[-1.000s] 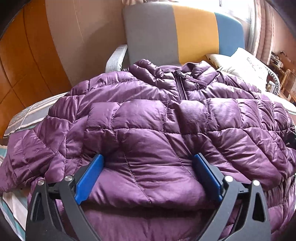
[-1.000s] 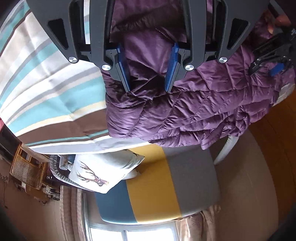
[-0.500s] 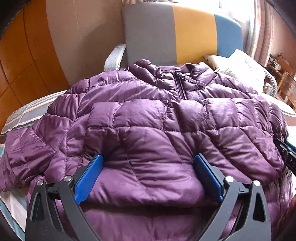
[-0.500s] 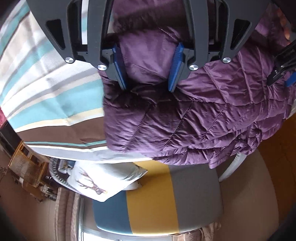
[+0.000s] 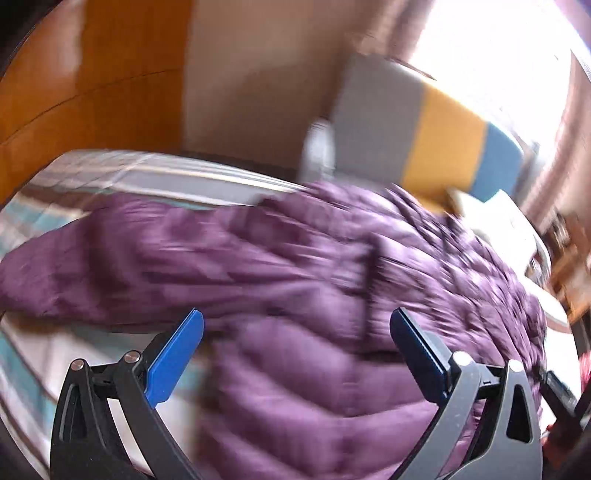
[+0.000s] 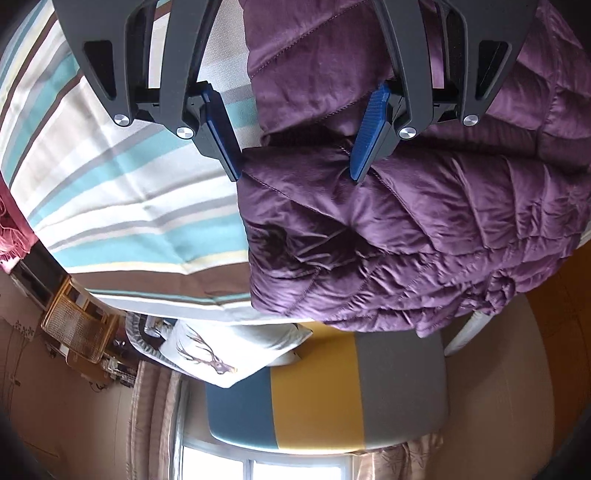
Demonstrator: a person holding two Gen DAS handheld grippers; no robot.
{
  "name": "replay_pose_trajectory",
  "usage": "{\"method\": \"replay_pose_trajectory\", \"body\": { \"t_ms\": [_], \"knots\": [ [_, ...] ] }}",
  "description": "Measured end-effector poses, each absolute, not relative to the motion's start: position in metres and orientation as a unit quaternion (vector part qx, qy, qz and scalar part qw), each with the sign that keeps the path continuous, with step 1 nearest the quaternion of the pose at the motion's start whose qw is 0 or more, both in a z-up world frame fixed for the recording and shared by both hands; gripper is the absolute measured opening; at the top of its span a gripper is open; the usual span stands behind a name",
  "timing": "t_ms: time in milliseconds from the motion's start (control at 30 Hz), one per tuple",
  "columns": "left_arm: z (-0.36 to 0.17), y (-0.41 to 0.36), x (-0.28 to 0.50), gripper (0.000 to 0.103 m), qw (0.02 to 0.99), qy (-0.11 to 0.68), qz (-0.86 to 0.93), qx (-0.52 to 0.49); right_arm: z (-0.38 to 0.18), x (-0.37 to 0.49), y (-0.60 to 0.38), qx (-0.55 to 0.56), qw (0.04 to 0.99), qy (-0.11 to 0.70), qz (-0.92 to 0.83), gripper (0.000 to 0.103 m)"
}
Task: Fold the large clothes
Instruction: 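Grasp the other sleeve cuff with the left gripper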
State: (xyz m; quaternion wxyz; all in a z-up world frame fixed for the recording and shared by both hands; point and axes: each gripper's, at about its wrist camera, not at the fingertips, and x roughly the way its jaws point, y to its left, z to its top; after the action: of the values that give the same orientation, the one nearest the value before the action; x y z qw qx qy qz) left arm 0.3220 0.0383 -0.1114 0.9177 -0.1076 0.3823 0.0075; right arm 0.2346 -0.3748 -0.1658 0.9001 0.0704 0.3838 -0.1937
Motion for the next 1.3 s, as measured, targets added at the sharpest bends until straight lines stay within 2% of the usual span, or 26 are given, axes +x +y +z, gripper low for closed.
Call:
{"method": "replay_pose_trajectory", "body": {
  "t_ms": [333,467,700,833,900,967,1000,1033,1067,1100,1300],
  "knots": [
    [-0.147,0.227,0.294,0.099,0.851,0.397,0.180,-0.293,-0.172,0.240,-0.364,0.028,0.890,0.401,-0.213,0.063],
    [-0.173,0.284,0.286,0.088,0.809,0.399,0.230,-0.366,-0.172,0.239,-0.364,0.029,0.891,0.400,-0.212,0.063],
    [-0.183,0.337,0.274,0.085,0.784,0.350,0.277,-0.431,-0.173,0.241,-0.364,0.031,0.890,0.401,-0.213,0.063],
    [-0.185,0.344,0.284,0.086,0.782,0.345,0.286,-0.433,-0.174,0.240,-0.364,0.033,0.891,0.401,-0.212,0.063],
    [-0.186,0.344,0.294,0.078,0.782,0.349,0.303,-0.418,-0.174,0.241,-0.364,0.034,0.891,0.400,-0.212,0.063],
    [-0.185,0.342,0.303,0.051,0.781,0.364,0.326,-0.389,-0.174,0.241,-0.364,0.033,0.891,0.401,-0.212,0.063],
    [-0.185,0.343,0.302,0.047,0.781,0.364,0.329,-0.385,-0.174,0.241,-0.364,0.033,0.891,0.401,-0.212,0.063],
    [-0.184,0.342,0.299,0.037,0.783,0.363,0.328,-0.385,-0.174,0.241,-0.364,0.033,0.891,0.401,-0.212,0.063],
    [-0.185,0.342,0.300,0.020,0.785,0.363,0.322,-0.384,-0.174,0.241,-0.364,0.034,0.891,0.401,-0.212,0.063],
    [-0.187,0.344,0.302,0.013,0.791,0.360,0.299,-0.394,-0.174,0.241,-0.364,0.034,0.891,0.401,-0.212,0.063],
    [-0.168,0.327,0.296,0.007,0.806,0.337,0.316,-0.370,-0.174,0.240,-0.365,0.038,0.891,0.401,-0.210,0.063]
  ]
}}
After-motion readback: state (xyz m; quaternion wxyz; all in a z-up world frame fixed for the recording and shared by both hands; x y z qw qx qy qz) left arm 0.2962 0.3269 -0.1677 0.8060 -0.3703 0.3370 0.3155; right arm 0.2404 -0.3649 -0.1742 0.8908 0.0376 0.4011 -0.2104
